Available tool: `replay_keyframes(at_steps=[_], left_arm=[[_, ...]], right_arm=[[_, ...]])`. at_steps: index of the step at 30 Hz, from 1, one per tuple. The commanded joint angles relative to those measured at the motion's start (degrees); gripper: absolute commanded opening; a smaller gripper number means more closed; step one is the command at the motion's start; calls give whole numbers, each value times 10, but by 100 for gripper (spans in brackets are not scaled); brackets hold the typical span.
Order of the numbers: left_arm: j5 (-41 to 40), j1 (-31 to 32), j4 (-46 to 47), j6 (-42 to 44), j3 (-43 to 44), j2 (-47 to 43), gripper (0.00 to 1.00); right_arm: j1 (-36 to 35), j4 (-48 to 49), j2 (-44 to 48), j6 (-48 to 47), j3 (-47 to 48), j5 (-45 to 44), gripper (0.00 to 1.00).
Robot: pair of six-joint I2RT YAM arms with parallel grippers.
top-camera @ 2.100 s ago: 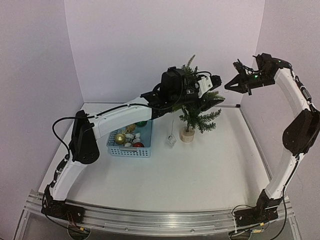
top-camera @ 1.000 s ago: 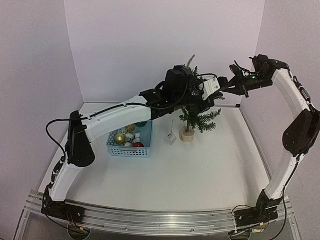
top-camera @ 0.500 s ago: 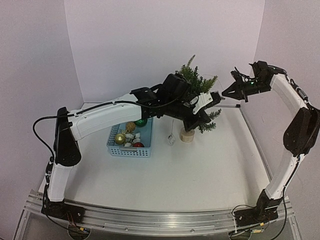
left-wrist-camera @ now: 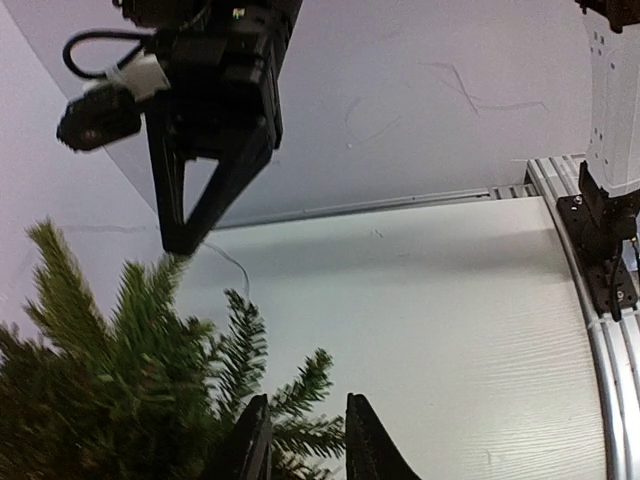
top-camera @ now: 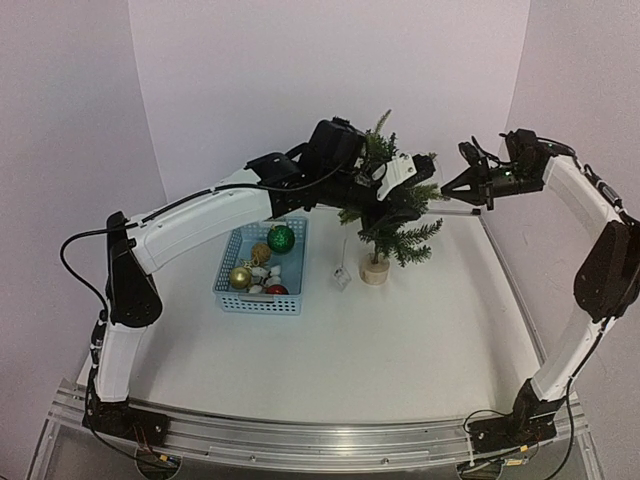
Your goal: Decorate the small christmas tree
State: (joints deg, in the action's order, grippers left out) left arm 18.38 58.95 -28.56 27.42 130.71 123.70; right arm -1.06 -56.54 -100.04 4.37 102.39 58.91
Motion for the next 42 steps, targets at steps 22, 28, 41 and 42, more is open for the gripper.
replay_keyframes(at_steps=[22,28,41,42], left_arm=[[-100,-50,1,81,-92,-111,0],[-103,-64,5,89,-120,-121,0],[-42,-34,37,216,-107,-81,46],[-40,-33,38,221,-94,-70,46]], right_arm=[[-35,38,-10,-9,-3,-13,0],[-65,51,-24,0,5,-39,0],[-82,93,-15,28,-18,-68,0],[-82,94,-16,28,-17,-68,0]])
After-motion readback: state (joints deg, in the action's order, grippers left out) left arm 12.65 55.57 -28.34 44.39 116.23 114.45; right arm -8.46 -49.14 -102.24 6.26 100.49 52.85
